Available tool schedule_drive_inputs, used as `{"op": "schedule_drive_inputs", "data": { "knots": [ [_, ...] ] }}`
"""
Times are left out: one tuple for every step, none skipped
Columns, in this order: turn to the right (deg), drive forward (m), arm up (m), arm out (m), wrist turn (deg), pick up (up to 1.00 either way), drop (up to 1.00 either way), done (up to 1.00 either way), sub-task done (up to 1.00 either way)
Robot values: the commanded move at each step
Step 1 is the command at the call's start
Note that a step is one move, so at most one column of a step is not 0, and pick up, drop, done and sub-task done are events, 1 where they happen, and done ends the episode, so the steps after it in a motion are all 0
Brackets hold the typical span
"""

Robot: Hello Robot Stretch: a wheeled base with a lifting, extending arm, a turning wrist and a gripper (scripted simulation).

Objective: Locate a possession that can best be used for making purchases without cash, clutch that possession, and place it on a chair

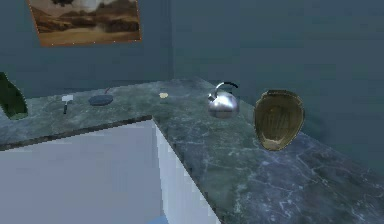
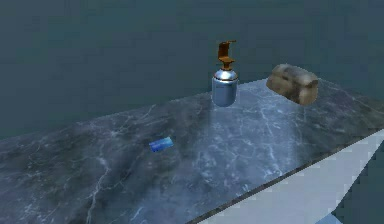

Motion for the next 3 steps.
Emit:
{"op": "schedule_drive_inputs", "data": {
  "knots": [
    [0.0, 0.0, 0.38, 0.0, 0.0, 0.0, 0.0, 0.0, 0.0],
    [0.0, 0.0, 0.0, 0.26, 0.0, 0.0, 0.0, 0.0, 0.0],
    [0.0, 0.0, 0.0, 0.0, 45.0, 0.0, 0.0, 0.0, 0.0]
  ]
}}
